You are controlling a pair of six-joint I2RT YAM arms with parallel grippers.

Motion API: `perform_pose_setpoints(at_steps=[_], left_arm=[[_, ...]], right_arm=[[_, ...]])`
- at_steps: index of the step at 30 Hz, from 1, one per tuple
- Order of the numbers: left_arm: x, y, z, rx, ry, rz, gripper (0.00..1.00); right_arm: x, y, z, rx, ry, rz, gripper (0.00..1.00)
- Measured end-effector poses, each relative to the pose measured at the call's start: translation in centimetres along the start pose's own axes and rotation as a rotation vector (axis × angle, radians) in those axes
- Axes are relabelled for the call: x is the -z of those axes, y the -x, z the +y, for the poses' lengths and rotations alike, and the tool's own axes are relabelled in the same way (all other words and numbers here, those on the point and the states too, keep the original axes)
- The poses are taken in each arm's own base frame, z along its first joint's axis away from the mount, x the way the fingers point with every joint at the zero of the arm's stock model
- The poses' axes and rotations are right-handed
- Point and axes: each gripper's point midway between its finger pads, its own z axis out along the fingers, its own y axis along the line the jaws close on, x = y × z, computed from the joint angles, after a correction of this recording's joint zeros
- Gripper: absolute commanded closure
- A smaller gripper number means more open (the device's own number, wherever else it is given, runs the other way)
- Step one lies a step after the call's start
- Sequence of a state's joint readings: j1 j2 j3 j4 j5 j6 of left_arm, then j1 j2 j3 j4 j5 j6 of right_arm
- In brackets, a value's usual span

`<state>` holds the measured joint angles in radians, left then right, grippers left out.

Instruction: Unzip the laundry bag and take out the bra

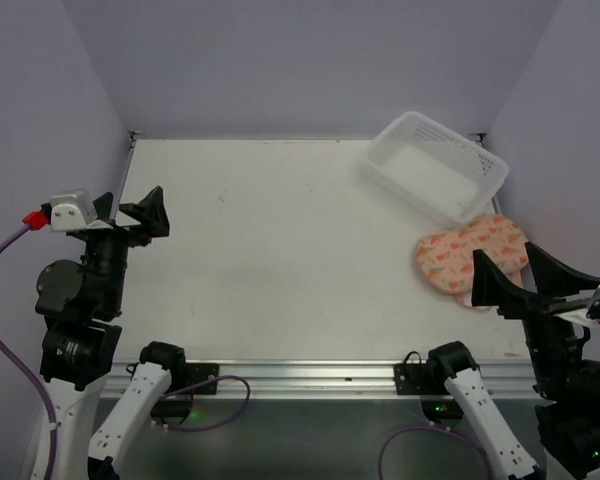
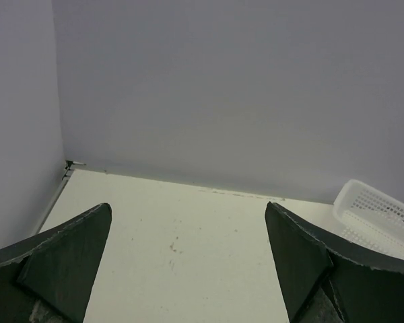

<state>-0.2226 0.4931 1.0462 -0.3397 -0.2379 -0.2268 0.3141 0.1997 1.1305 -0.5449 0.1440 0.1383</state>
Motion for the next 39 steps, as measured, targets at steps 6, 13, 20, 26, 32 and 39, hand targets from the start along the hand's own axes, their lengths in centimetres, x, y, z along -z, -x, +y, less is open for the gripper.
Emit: perform_pose_setpoints(at_steps=[6,13,20,26,32,39], left_arm=[[-1.1,-2.3,0.1,0.006,0.015,0.072,0.0],[-2.9,-8.7,0.6,-0.001,0.06,0.278,0.0],[-3.1,-13.7,1.2,-0.025,0.085,0.435,0.0],[-3.6,-16.1,1.1,-0.034,0.088,0.523,0.0],[-3.3,-15.9,0.9,-0.024,0.073,0.516,0.0],[-2.3,-16.1,0.6,-0.003,0.047,0.508,0.0]], right_arm=[[-0.2,-1.6,-0.2,-0.054,-0.026,0.048,0.01],[-2.8,-9.1,-0.4,-0.182,-0.113,0.312,0.01],[-5.7,-22.8,-1.6,-0.141,-0.273,0.841,0.01],[-5.2,-32.6,-4.2,-0.03,-0.459,1.207,0.01],[-5.6,-37.2,-6.9,0.096,-0.634,1.336,0.01],[-5.1,-40.3,-10.2,0.273,-0.81,1.415,0.01]])
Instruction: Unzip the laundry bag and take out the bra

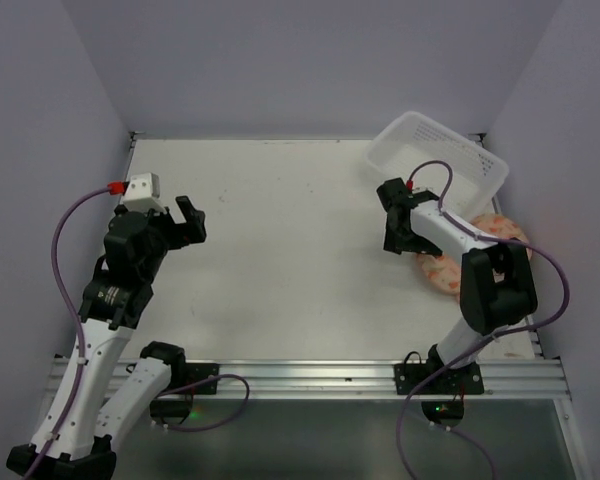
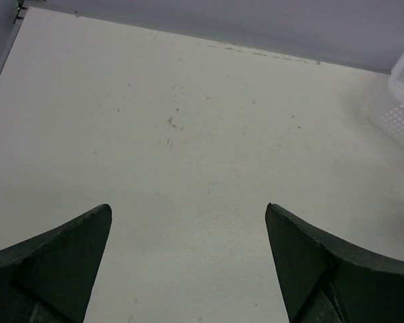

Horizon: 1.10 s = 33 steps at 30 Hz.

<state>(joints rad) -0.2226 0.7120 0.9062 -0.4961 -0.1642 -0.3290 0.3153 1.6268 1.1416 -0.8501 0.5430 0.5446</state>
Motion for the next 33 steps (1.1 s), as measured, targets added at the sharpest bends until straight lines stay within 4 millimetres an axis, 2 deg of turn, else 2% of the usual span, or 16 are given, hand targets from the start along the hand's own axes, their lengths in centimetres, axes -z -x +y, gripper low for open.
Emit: perform_pose_setpoints(at_steps=[3,10,15,18,19,21,22,25,29,33], left_arm=[[0.5,-0.1,-0.1,0.013,-0.014,-0.013,0.0],[1.7,0.0,-0.6,0.038,-0.056,-0.041,0.0],[1.6,-0.3,-0.8,0.038,-0.07,-0.03,0.0],[1.6,-0.7,-0.8,0.036,-0.073,-0.022,0.0],[1.5,-0.8,-0.8,0.036,-0.073,-0.019,0.0],[1.5,-0.9,-0.8,0.036,-0.074,-0.015,0.0],[1.5,-0.9,-0.8,0.036,-0.074,-0.014,0.0],[1.5,-1.0,-0.8,0.035,-0.074,-0.012,0.0],[1.5,-1.0,-0.8,0.034,-0.073,-0.009,0.0],[1.3,-1.1,-0.8,0.032,-0.07,0.002,0.0]], right_arm=[[-1.1,-0.3,-0.5,0.028,-0.077,0.022,0.01],[-2.7,0.5,-0.6,0.063,-0.173,0.028,0.01],[-3.9,-0.2,-0.7,0.094,-0.22,0.055,0.05],[-4.3,-0.4,-0.8,0.104,-0.242,0.059,0.22],[-4.4,-0.5,-0.8,0.105,-0.245,0.06,0.42],[-4.5,-0.7,-0.9,0.107,-0.252,0.064,0.61],[-4.6,-0.8,-1.0,0.106,-0.255,0.065,0.78],[-4.6,-1.3,-1.0,0.11,-0.257,0.071,1.0],[-3.5,-2.8,0.0,0.139,-0.197,0.079,1.0],[0.6,-4.1,4.2,0.174,-0.003,0.05,1.0]])
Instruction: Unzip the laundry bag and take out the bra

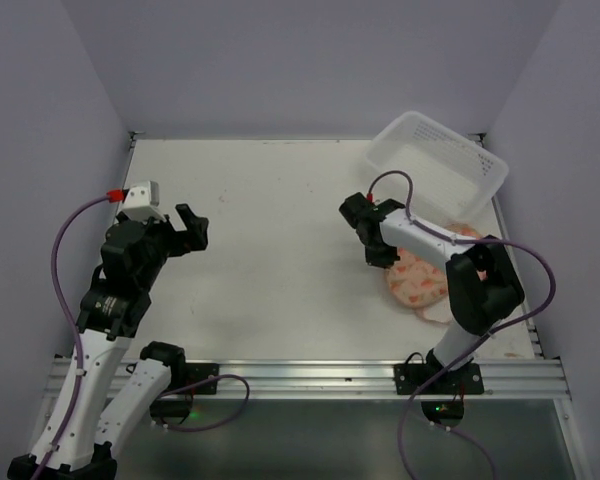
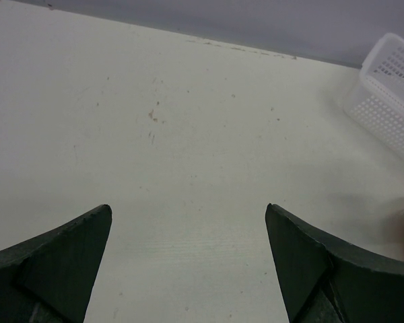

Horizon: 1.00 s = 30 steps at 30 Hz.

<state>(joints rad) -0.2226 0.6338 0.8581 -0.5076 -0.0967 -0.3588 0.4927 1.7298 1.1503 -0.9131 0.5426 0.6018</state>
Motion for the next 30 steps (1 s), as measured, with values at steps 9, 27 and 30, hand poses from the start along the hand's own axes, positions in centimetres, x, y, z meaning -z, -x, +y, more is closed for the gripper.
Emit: perform_pose_setpoints(at_steps=[9,27,30], left_arm=[[0.0,0.4,0.0,-0.005,0.014,0.017,0.0],[1.7,0.2,1.5,0.017,0.088,0.007,0.0],[1.3,-0.3,1.1,0.036,0.067,0.022,0.0]], right_arm=[[14.0,-1.0,13.7,0.186,0.469,-0.117,1.0],[16.0,-12.0,17.6,0.764,0.71,-0.262,0.56],[14.0,-11.4,14.3,0.724,0.651,-0.292,0.38]])
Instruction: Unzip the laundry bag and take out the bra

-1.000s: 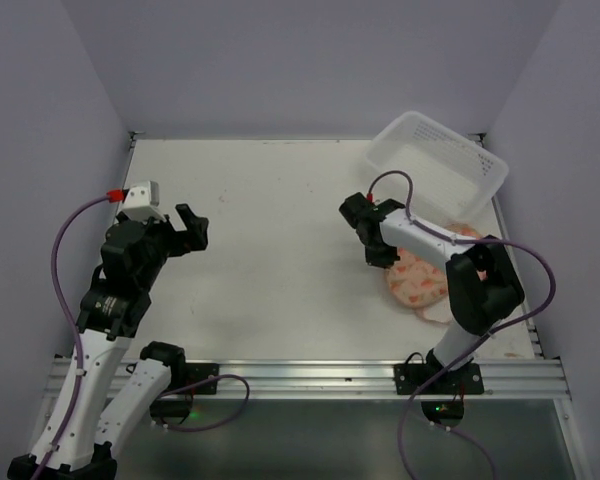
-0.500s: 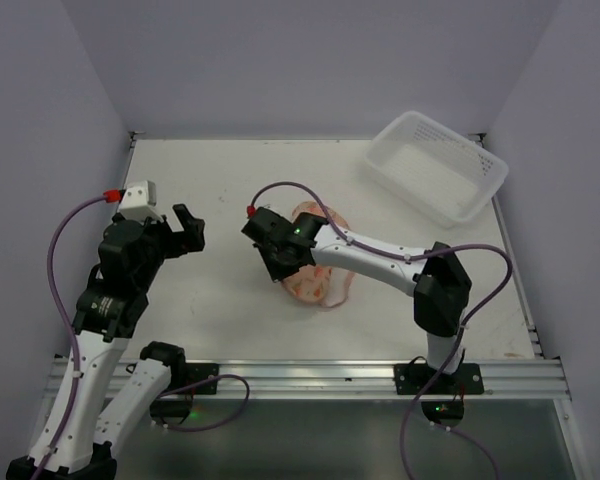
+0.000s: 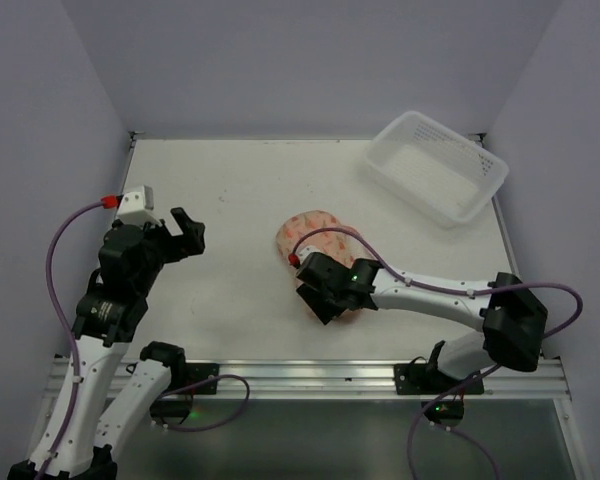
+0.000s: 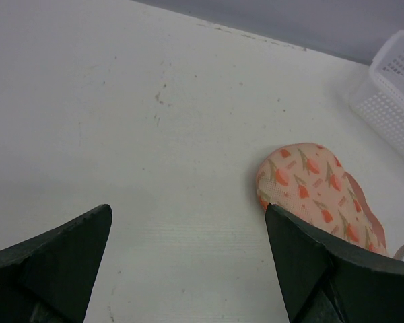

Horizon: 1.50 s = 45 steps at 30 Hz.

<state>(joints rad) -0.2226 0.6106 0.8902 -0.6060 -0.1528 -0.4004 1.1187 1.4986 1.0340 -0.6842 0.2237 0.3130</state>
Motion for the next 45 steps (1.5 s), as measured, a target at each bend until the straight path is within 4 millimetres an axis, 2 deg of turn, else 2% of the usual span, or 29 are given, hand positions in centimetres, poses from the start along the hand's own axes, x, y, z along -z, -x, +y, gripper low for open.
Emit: perform_pose_setpoints(at_steps=[1,4,9,12,14,15,17,23,26,29,35,38,42,45], left_arm=[[-0.2,-0.4,-0.3,0.008,-0.015,0.015,0.0],[-1.4,-2.4,-1.3,0.037,-0.065,0.081,0.0],[-4.2,-7.7,-3.7,0.136,-0.185,0.271,0.0],[-5.2,-11.3,-5.0,0.188,-0.233,0.386,0.0],[-5.4,-12.7,-5.8,0.209,-0.259,0.429,0.0],[-5.4,-13.1,-6.4,0.219,-0.277,0.443,0.0],[-5.5,-13.3,-7.3,0.235,-0.308,0.453,0.0],[-5.7,-13.9,-8.0,0.272,-0.339,0.454,0.0],[-5.5,-14.6,-7.7,0.285,-0.332,0.461,0.0],[-5.1,-14.9,-7.5,0.294,-0.334,0.457,0.0],[-5.0,-16.0,-7.2,0.321,-0.321,0.475,0.0],[-5.3,-16.9,-7.1,0.342,-0.312,0.497,0.0],[-6.2,-18.2,-7.4,0.387,-0.311,0.52,0.0],[-7.0,-19.4,-8.2,0.425,-0.323,0.544,0.0]], right_arm=[[0.1,-0.5,-1.2,-0.02,-0.026,-0.002,0.29],[0.4,-1.1,-4.3,-0.112,-0.084,-0.015,0.21],[1.9,0.1,-8.7,-0.393,-0.119,-0.08,0.2],[2.5,0.6,-10.2,-0.543,-0.108,-0.12,0.22],[2.5,0.6,-10.4,-0.62,-0.074,-0.131,0.25],[2.2,0.6,-10.4,-0.649,-0.055,-0.136,0.29],[1.4,0.7,-10.4,-0.688,-0.023,-0.131,0.3],[-3.8,2.5,-10.0,-0.655,0.033,-0.04,0.34],[-6.3,4.2,-9.9,-0.586,0.057,-0.005,0.35],[-7.4,6.8,-9.9,-0.513,0.091,-0.022,0.35],[-7.7,13.7,-10.7,-0.358,0.132,-0.149,0.34],[-7.5,16.0,-11.3,-0.304,0.126,-0.199,0.33],[-6.5,16.8,-11.8,-0.297,0.12,-0.23,0.26],[-4.2,16.6,-12.2,-0.324,0.114,-0.271,0.19]])
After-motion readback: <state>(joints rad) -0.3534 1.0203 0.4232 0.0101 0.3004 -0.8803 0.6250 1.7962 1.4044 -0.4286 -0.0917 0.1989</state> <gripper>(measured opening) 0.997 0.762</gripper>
